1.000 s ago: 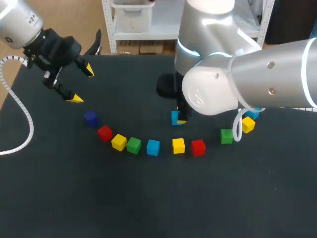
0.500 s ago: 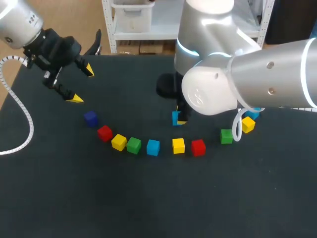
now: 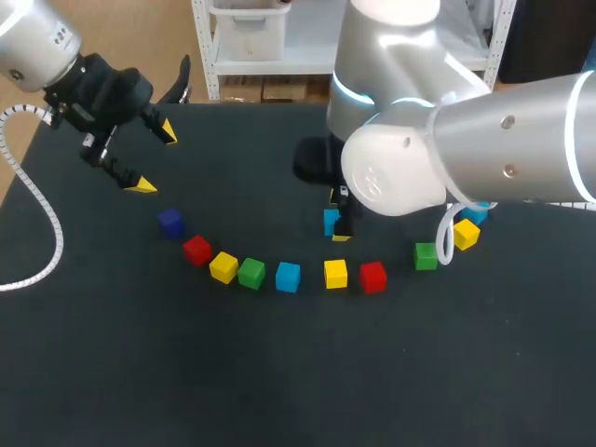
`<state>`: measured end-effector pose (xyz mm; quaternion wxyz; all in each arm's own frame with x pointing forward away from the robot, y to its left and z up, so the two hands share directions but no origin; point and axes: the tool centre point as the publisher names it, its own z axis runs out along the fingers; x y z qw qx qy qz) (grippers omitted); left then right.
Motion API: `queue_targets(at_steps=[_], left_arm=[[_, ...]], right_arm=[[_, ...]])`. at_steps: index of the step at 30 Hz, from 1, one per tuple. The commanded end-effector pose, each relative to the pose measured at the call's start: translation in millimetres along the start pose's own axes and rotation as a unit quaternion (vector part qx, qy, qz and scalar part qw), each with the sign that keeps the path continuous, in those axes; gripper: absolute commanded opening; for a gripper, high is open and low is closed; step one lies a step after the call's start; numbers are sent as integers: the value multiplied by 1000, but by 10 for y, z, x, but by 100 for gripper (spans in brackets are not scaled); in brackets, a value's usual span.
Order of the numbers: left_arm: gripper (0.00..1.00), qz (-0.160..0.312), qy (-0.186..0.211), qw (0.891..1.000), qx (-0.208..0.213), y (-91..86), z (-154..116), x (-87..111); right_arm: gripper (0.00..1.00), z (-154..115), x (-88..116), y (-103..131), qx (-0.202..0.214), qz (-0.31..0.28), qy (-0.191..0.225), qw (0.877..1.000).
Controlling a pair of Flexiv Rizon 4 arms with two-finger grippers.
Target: Place the blue cubes, place green cubes on the blue cubes, place the yellow cubes on the green cubes, then place the red cubes on the yellow cubes, and place purple cube on the red cubes.
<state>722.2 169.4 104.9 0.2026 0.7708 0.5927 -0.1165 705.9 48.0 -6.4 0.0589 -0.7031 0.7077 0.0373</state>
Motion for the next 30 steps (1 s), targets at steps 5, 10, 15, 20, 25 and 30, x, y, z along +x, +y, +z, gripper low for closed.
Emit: queue_targets(at_steps=[5,10,15,20,25,30], left_arm=[[100,1,0,1000,0,3,1,3],[100,1,0,1000,0,3,1,3],[100,1,0,1000,0,3,1,3],[100,1,0,1000,0,3,1,3],[100,1,0,1000,0,3,1,3],[100,1,0,1000,0,3,1,3]], right_arm=[[86,19,-77,-122,8,-5,-1,1000],[83,5,-86,-139,11,-6,-1,1000],[82,16,-91,-128,10,-8,0,1000],[82,24,-95,-137,9,-9,0,1000],[82,24,-97,-155,11,-9,0,1000],[83,24,-96,-171,12,-11,1,1000]])
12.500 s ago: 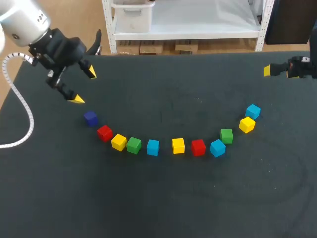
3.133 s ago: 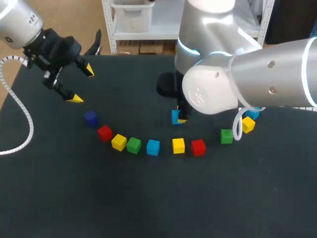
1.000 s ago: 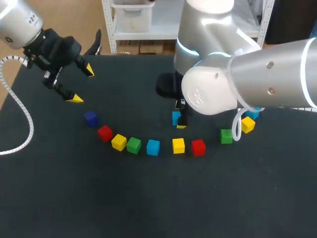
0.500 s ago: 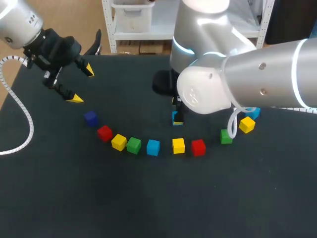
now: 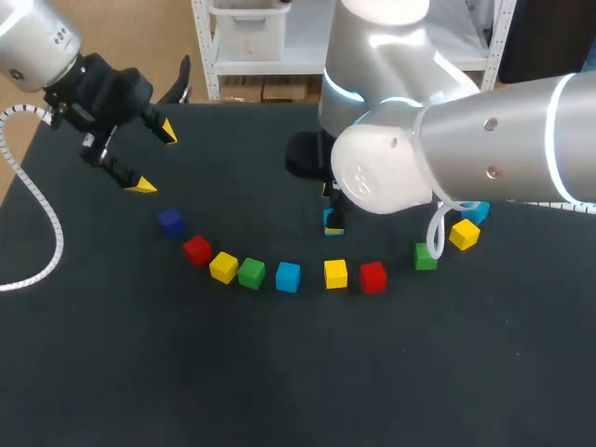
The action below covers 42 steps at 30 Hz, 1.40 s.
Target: Place the blue cubes, place green cubes on the blue cubes, place the yellow cubes on the green cubes, then place the red cubes on the yellow cubes, and place purple cube on the red cubes.
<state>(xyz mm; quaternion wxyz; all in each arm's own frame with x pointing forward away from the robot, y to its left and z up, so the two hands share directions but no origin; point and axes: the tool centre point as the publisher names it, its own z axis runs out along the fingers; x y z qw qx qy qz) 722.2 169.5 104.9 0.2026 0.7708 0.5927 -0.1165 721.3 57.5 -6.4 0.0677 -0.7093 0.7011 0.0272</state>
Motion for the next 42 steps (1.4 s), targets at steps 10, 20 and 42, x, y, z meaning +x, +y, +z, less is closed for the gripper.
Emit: queue_targets(at_steps=[10,20,42], left_arm=[[100,1,0,1000,0,3,1,3],[100,1,0,1000,0,3,1,3],[100,1,0,1000,0,3,1,3]], right_arm=[[84,17,-2,-47,0,-3,1,1000],[84,15,-2,-79,1,-4,1,1000],[100,-424,284,90,-3,4,-23,1000]])
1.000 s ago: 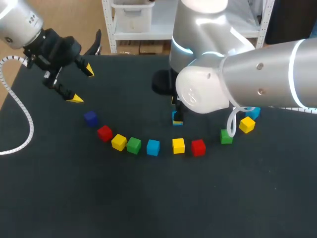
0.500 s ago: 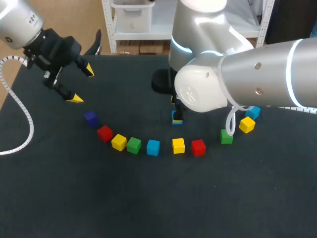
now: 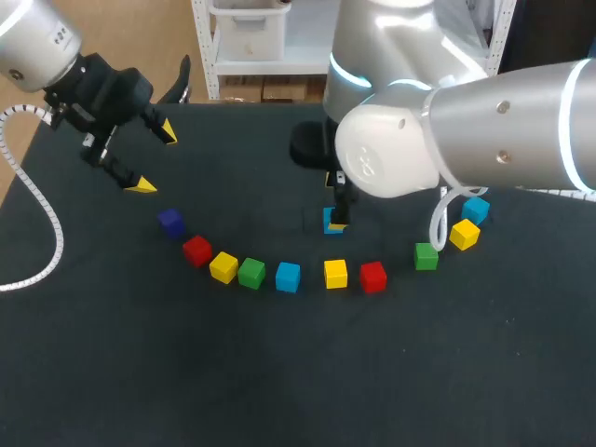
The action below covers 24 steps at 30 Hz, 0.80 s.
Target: Place the blue cubes, place green cubes on the blue cubes, place the yellow cubes on the green cubes, then place the red cubes on the yellow cubes, and place purple cube on the red cubes.
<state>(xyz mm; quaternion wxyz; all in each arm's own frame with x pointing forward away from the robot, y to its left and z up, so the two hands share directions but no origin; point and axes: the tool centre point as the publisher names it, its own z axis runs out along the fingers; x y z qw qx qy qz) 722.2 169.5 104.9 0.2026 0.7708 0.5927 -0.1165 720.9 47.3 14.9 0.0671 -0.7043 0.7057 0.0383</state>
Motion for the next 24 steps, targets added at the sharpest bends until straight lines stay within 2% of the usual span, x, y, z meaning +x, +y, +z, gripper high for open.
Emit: queue_targets(at_steps=[1,9,13,24], left_arm=[[100,1,0,1000,0,3,1,2],[100,1,0,1000,0,3,1,2],[100,1,0,1000,0,3,1,2],[100,1,0,1000,0,3,1,2]], right_arm=[[100,-254,266,94,2,-11,-19,1000],[100,-645,781,122,-21,-79,-23,996],[100,-813,1011,151,-30,-131,-48,990],[100,-1042,1540,187,-32,-199,-41,979]])
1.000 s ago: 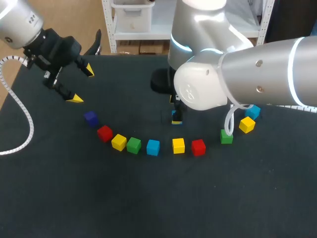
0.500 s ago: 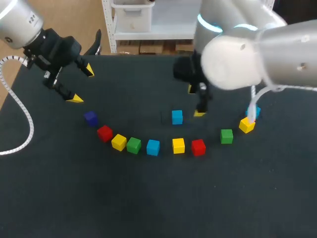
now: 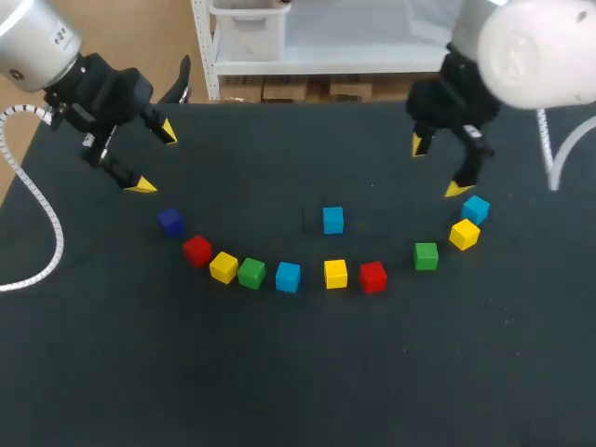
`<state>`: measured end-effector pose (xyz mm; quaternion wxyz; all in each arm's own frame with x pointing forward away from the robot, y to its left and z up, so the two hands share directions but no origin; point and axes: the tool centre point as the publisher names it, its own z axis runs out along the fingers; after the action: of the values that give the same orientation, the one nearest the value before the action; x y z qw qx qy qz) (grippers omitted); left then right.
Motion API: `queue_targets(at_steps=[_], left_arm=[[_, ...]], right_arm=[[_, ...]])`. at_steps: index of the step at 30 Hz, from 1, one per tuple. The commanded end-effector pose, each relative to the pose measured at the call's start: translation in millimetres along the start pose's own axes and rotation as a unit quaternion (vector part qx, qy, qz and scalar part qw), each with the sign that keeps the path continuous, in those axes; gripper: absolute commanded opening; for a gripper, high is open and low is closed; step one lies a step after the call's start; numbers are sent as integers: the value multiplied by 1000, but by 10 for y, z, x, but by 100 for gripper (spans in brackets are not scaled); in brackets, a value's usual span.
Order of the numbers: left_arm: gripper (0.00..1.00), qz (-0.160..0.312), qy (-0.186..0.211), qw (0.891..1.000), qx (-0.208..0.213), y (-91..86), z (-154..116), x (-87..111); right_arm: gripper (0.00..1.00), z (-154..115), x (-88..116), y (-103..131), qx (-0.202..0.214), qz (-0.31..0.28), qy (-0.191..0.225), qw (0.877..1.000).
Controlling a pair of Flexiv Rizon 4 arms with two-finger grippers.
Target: Place the blue cubes, place green cubes on the blue cubes, place the yellow cubes on the green cubes, then place the red cubes on the yellow cubes, and place purple cube on the red cubes.
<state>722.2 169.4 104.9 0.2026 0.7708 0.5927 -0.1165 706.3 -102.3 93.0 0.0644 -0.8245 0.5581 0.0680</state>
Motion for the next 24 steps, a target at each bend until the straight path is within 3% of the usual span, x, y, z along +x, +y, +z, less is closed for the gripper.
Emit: queue_targets(at_steps=[1,12,24], left_arm=[[100,1,0,1000,0,3,1,3],[100,1,0,1000,0,3,1,3],[100,1,0,1000,0,3,1,3]], right_arm=[[100,-36,179,157,6,-15,-11,1000],[100,2,675,271,5,-52,1,999],[100,353,1003,228,-21,-123,3,992]])
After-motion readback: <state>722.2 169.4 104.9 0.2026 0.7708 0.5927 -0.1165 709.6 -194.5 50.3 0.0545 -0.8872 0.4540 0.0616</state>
